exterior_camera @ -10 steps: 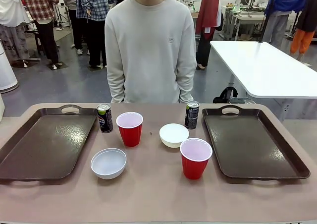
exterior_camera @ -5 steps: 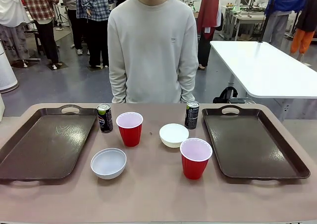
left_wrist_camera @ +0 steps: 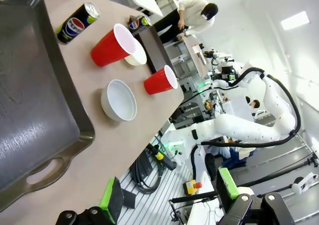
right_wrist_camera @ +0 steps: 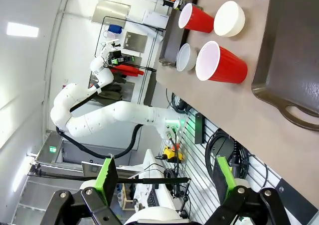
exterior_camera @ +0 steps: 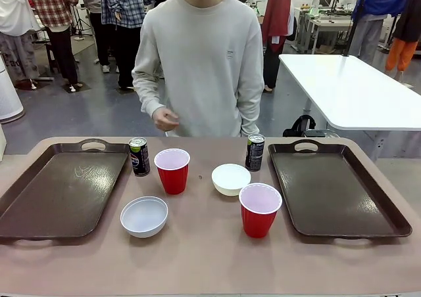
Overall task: Prepare tableware on both trays.
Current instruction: Pick up a Picnic Bowl from the table and place it on a Handle tray.
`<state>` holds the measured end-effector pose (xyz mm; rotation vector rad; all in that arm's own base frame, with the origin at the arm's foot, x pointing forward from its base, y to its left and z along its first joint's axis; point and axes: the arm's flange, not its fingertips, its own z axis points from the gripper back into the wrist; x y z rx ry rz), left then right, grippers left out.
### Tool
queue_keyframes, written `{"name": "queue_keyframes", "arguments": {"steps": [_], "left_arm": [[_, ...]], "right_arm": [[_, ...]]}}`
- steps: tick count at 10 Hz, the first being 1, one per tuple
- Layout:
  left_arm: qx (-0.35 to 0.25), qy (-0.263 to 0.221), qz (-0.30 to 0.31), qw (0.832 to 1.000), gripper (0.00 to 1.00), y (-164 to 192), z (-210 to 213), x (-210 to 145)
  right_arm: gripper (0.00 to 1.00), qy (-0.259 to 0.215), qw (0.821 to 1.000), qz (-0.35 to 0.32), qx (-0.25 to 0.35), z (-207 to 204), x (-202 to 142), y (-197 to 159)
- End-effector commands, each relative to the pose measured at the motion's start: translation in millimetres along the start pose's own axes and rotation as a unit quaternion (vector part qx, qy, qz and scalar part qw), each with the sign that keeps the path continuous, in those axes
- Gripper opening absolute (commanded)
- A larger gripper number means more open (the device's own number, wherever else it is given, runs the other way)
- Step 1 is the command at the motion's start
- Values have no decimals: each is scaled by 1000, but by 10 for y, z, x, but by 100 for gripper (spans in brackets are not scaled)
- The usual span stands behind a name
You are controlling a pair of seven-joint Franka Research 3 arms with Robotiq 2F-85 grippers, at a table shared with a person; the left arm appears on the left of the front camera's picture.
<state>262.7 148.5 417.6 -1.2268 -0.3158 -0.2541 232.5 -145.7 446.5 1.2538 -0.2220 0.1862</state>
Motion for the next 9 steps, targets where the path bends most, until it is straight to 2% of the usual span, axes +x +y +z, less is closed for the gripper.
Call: {"name": "queue_keyframes", "arguments": {"steps": [1, 3, 5, 6, 8, 9], "left_arm": [[-6, -6, -1, 1000, 100, -17, 6, 11], [-6, -6, -1, 1000, 100, -17, 6, 11], [-6, -6, -1, 1000, 100, -17, 6, 11], [-6, -6, -1, 1000, 100, -17, 6, 11], [-6, -6, -1, 1000, 100, -17, 6, 11], [-6, -6, -1, 1000, 100, -17, 6, 11]], "right_arm": [[100, 0, 1000, 0, 0, 0, 0, 0], [100, -15, 995, -42, -88, -483, 415, 513], [100, -17, 975, -82, -208, -975, 958, 1143], [100, -18, 958, -101, -268, -1234, 1204, 1412], [100, -16, 910, -137, -392, -1815, 1717, 1728], [100, 21, 880, -146, -452, -2209, 1965, 1782]]}}
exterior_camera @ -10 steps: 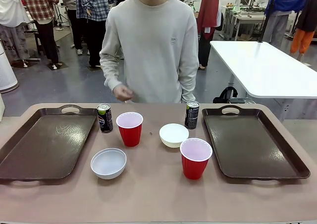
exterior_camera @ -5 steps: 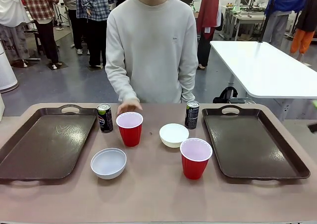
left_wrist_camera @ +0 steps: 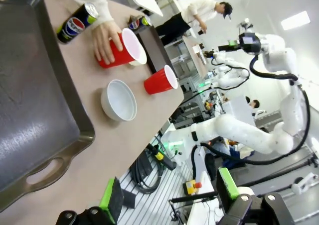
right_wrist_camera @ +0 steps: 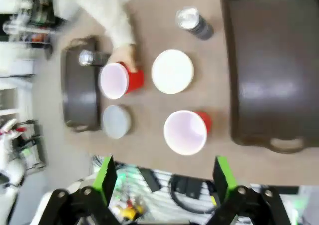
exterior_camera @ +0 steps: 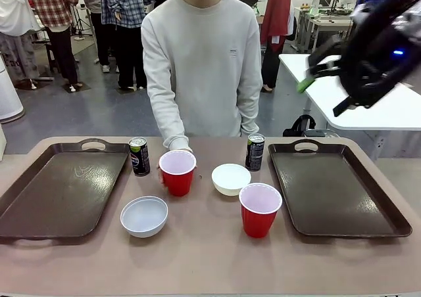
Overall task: Prepare tableware on both trays.
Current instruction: Pick up a Picnic Bowl from the table and place it on a Handle tray.
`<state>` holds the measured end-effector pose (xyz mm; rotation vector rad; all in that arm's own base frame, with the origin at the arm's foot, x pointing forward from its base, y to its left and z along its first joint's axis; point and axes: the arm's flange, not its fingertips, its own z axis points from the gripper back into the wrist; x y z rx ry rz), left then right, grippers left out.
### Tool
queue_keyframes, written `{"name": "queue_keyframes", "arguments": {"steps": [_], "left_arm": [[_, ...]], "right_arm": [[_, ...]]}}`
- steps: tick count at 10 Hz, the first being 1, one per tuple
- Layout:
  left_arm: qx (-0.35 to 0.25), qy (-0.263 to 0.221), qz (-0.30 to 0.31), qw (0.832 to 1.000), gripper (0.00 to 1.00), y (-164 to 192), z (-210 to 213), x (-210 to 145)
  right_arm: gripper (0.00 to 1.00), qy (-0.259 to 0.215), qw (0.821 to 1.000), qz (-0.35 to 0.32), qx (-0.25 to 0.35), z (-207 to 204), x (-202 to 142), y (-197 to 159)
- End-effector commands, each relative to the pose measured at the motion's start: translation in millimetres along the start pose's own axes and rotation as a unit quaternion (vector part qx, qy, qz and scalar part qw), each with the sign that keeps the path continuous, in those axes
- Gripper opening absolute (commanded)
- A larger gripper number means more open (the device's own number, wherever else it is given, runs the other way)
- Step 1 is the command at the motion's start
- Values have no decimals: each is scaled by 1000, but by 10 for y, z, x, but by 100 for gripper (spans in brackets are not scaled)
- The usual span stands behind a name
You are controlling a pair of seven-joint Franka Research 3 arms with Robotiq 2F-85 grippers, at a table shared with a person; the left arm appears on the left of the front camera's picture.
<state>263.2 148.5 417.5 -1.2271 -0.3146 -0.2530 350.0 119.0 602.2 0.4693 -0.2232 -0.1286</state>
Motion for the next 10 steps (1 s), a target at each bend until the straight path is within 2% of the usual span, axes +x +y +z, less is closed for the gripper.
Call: {"name": "queue_keyframes", "arguments": {"steps": [1, 2, 3, 5, 6, 7, 9, 10], "left_arm": [[-6, -6, -2, 1000, 100, -20, 6, 6], [-6, -6, -2, 1000, 100, -20, 6, 6], [-6, -6, -2, 1000, 100, -20, 6, 6], [-6, -6, -2, 1000, 100, -20, 6, 6], [-6, -6, -2, 1000, 100, -20, 6, 6], [-6, -6, -2, 1000, 100, -20, 6, 6], [-6, -6, -2, 1000, 100, -20, 6, 6], [-6, -6, -2, 1000, 100, -20, 6, 6]], "right_arm": [[100, 110, 984, 1, -140, -448, 458, 309], [100, 124, 969, 5, -213, -782, 547, 477], [100, 126, 958, -2, -258, -1080, 655, 591], [100, 123, 966, 20, -226, -1496, 768, 764], [100, 107, 974, 61, -189, -1522, 748, 761], [100, 116, 962, 13, -248, -1533, 601, 593], [100, 116, 962, 13, -248, -1533, 601, 593], [100, 122, 965, 26, -229, -1619, 687, 689]]}}
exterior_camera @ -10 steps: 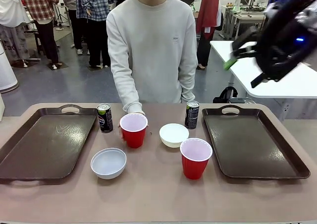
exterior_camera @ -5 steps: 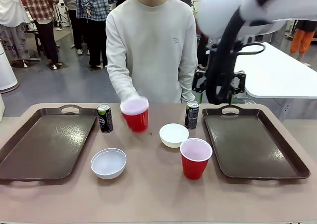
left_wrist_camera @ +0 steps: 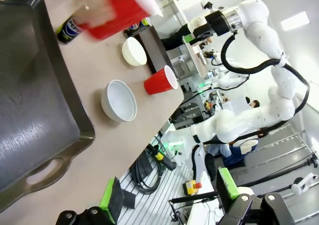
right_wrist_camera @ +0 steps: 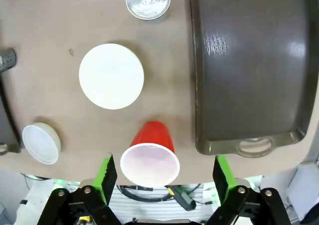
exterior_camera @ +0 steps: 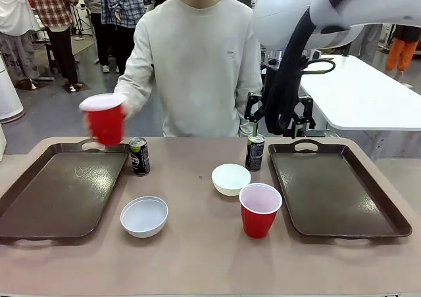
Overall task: Prepare tableware on both trays.
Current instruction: Pick up a Picnic Bowl from the table and place it on a Handle tray.
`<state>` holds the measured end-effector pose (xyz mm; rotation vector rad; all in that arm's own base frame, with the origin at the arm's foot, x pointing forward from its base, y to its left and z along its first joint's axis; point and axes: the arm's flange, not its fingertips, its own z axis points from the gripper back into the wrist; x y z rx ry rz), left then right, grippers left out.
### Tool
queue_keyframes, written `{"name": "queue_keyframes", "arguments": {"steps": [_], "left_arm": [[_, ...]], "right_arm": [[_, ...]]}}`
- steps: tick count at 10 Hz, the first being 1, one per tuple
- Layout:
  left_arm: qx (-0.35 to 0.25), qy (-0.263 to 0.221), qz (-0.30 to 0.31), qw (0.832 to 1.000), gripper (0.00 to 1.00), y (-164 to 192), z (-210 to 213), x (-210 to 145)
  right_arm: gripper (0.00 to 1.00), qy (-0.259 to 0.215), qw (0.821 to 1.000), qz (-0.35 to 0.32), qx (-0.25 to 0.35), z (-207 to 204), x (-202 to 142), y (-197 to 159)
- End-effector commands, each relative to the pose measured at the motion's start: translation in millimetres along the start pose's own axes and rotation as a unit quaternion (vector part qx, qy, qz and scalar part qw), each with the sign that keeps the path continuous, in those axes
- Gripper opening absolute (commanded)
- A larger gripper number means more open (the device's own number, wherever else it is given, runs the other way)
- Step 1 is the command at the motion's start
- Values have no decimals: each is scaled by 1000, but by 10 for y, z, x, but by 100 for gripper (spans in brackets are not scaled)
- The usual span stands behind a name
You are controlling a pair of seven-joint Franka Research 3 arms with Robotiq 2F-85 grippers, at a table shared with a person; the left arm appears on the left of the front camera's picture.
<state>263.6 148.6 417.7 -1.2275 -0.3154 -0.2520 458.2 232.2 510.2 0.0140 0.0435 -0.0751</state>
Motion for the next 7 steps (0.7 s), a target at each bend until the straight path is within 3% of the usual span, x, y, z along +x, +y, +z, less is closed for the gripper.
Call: {"name": "queue_keyframes", "arguments": {"steps": [1, 3, 5, 7], "left_arm": [[-6, -5, -2, 1000, 100, -20, 5, 2], [-6, -5, -2, 1000, 100, -20, 5, 2], [-6, -5, -2, 1000, 100, -20, 5, 2], [-6, -5, -2, 1000, 100, -20, 5, 2]], "right_arm": [[100, -23, 999, 3, 23, -278, 149, 109], [100, -60, 995, 53, 53, -594, 225, 242], [100, -39, 995, 69, 55, -991, 419, 317], [100, -4, 997, 72, 9, -1402, 503, 378]]}}
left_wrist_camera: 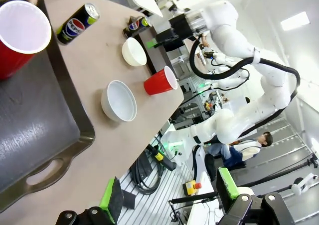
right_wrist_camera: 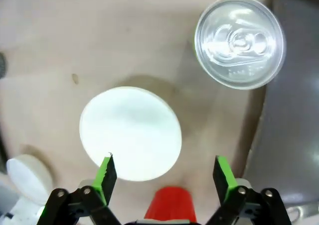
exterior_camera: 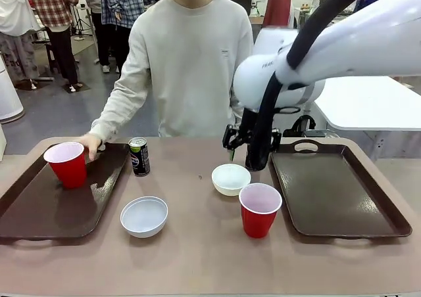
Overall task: Prepare tableware on both trays.
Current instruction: Pick up a Picnic Bowl from the table and place it on a Handle tray.
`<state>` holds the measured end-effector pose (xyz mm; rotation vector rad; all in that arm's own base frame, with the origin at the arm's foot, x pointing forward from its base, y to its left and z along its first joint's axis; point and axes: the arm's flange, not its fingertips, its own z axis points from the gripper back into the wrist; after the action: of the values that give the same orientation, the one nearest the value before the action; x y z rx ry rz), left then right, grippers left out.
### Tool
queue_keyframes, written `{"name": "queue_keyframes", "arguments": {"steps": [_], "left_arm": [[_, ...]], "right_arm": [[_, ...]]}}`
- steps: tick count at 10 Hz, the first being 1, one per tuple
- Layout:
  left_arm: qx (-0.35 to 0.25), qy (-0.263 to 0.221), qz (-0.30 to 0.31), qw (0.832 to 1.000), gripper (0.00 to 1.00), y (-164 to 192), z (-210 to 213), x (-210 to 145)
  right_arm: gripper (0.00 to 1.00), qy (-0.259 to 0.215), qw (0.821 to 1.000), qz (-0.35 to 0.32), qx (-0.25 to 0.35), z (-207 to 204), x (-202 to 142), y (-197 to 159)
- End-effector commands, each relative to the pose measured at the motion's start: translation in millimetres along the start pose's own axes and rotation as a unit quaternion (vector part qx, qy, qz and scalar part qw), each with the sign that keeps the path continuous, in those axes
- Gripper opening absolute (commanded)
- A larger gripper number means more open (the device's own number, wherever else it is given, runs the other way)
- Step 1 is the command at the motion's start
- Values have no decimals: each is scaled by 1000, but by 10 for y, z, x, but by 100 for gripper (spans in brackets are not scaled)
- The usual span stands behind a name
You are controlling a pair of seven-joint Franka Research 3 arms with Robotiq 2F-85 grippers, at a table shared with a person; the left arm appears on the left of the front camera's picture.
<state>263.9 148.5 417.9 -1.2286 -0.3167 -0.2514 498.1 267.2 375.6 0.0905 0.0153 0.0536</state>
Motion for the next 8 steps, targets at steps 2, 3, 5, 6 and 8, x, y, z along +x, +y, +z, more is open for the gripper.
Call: {"name": "queue_keyframes", "arguments": {"steps": [2, 3, 5, 6, 8], "left_arm": [[-5, -5, -2, 1000, 100, -19, 6, -2], [-5, -5, -2, 1000, 100, -19, 6, -2], [-5, -5, -2, 1000, 100, -19, 6, -2], [-5, -5, -2, 1000, 100, -19, 6, -2], [-5, -5, -2, 1000, 100, -19, 6, -2]], "right_arm": [[100, 19, 999, 31, -38, -230, 114, -63], [43, 25, 998, 47, -32, -268, 123, -78], [0, 16, 998, 50, -27, -247, 117, -115], [38, 13, 998, 47, -28, -235, 112, -136], [0, 14, 999, 46, -26, -239, 105, -160]]}}
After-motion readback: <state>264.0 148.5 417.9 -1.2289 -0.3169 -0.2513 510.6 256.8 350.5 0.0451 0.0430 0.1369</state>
